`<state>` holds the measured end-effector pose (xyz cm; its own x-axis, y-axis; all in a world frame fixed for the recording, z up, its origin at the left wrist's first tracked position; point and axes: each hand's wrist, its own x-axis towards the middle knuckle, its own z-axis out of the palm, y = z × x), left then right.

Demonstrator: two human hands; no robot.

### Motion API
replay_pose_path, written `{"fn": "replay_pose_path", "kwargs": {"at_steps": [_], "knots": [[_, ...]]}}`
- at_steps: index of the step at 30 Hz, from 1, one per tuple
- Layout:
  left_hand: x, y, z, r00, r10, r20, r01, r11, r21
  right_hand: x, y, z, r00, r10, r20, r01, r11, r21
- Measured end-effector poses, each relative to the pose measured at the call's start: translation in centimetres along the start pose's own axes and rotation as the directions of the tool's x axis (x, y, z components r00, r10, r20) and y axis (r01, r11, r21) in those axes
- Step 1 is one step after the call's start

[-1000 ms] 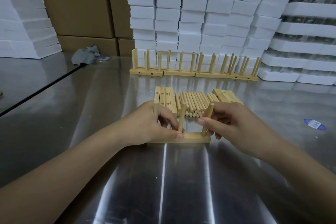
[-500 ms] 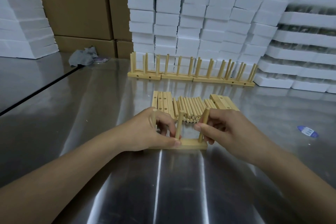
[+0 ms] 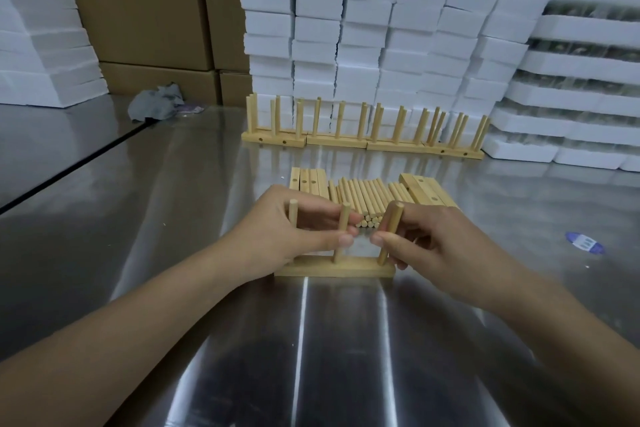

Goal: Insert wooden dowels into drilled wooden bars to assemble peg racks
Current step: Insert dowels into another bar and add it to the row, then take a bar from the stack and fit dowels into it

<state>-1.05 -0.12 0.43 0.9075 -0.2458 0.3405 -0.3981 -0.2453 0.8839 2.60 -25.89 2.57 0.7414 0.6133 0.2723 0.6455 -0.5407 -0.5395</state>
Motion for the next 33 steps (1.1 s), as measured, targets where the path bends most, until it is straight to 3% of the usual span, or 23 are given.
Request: {"fn": "replay_pose_path", "kwargs": {"at_steps": [7, 11, 16, 19, 22, 25, 33], "knots": [[0.3, 0.5, -0.1, 0.999, 0.017, 0.033, -0.019, 0.999, 0.050, 0.1, -0.1, -0.2, 1.000, -0.006, 0.005, 0.006, 1.000, -0.021], [0.1, 0.6, 0.0, 0.999, -0.041, -0.001, 0.041, 0.998, 0.045, 0.2, -0.9, -0.4, 0.999, 0.034, 0.002, -0.034, 0.998, -0.046], [0.0, 0.8, -0.4, 0.992, -0.070, -0.108, 0.054, 0.988, -0.145, 0.0, -2.3, -2.1, 1.000, 0.030, 0.005, -0.030, 0.998, -0.055], [0.6, 0.8, -2.3, 0.898, -0.144, -0.415, -0.040, 0.914, -0.403, 1.0, -3.0, -5.0, 0.996, 0.015, -0.089, -0.015, 1.000, 0.007], [0.7, -0.4, -4.2, 0.730, -0.222, -0.646, -0.060, 0.921, -0.384, 4.5, -3.1, -8.2, 0.981, 0.015, -0.193, -0.007, 0.999, 0.046], [0.9, -1.9, -5.1, 0.653, -0.270, -0.707, 0.021, 0.940, -0.340, 9.8, -2.2, -10.2, 0.959, 0.044, -0.281, -0.041, 0.999, 0.017], [2.0, -3.2, -5.4, 0.704, -0.211, -0.678, 0.025, 0.962, -0.273, 21.8, 5.2, -7.0, 0.916, 0.265, -0.301, -0.309, 0.945, -0.107]]}}
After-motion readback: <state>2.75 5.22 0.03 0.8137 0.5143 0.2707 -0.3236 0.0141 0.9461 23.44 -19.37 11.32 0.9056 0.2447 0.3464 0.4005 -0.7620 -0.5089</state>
